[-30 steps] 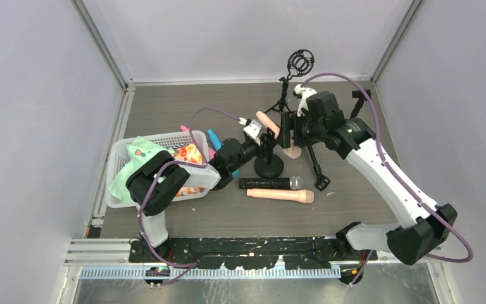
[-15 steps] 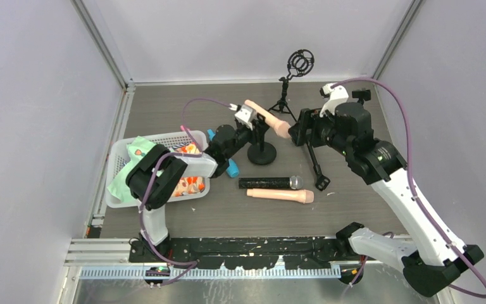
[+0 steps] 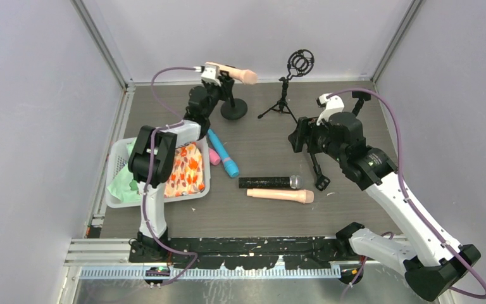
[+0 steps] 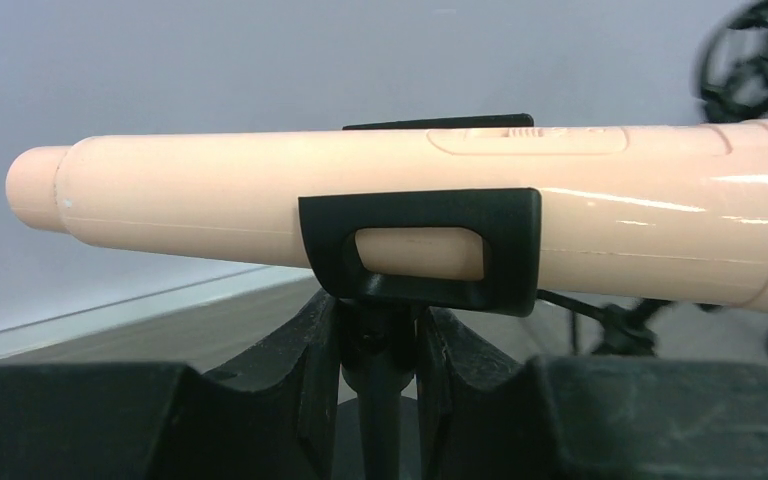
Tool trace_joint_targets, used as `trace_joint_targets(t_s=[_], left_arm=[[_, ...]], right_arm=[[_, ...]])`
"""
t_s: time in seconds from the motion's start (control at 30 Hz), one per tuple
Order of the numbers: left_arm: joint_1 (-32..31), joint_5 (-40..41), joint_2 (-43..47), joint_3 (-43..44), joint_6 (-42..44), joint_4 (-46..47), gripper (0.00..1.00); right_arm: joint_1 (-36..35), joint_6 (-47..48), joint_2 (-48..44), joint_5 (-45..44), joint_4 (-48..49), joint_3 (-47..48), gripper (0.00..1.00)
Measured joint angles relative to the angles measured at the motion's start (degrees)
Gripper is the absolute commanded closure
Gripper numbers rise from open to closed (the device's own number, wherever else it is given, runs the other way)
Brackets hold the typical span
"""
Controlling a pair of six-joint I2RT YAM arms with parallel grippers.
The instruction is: Attach the microphones to the stand
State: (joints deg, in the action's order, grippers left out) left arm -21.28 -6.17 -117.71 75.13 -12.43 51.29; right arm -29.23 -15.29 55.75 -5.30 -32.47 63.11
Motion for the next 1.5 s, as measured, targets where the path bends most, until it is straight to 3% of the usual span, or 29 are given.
trace_joint_targets(t_s=[0.23, 0.4, 0.53, 0.7, 1.03, 1.1, 1.17, 1.5], left_arm=[[7.8, 0.7, -6.3, 7.4, 0.7, -3.0, 0.98], [11.5, 1.5, -8.7, 8.3, 0.9, -3.8, 0.85], [12.5, 2.1, -8.7, 8.4, 2.5, -4.2, 0.59], [12.2, 1.2, -8.7, 7.9, 2.9, -3.1, 0.44], [11.8, -0.1, -3.3, -3.8, 2.4, -0.6, 0.29], [11.8, -0.2, -1.4, -6.0, 2.3, -0.5, 0.16], [11.8, -0.5, 0.6, -8.1, 2.1, -0.3, 0.11], [10.9, 0.0, 12.9, -16.1, 0.7, -1.9, 0.07]], right_arm=[[0.0, -0.3, -0.1, 0.1, 1.6, -2.2, 0.21], [0.0, -0.5, -0.3, 0.4, 2.1, -3.4, 0.21], [0.0, -0.5, -0.3, 0.6, 2.8, -3.8, 0.21], [0.0, -0.5, -0.3, 0.7, 3.8, -4.3, 0.2], [0.0, -0.5, 0.4, 0.7, 4.4, -4.5, 0.2], [0.0, -0.5, 0.9, 0.6, 4.5, -4.5, 0.2], [0.0, -0.5, 1.6, 0.3, 4.4, -4.5, 0.2], [0.3, -3.1, 9.1, -5.7, 2.7, 0.9, 0.2]])
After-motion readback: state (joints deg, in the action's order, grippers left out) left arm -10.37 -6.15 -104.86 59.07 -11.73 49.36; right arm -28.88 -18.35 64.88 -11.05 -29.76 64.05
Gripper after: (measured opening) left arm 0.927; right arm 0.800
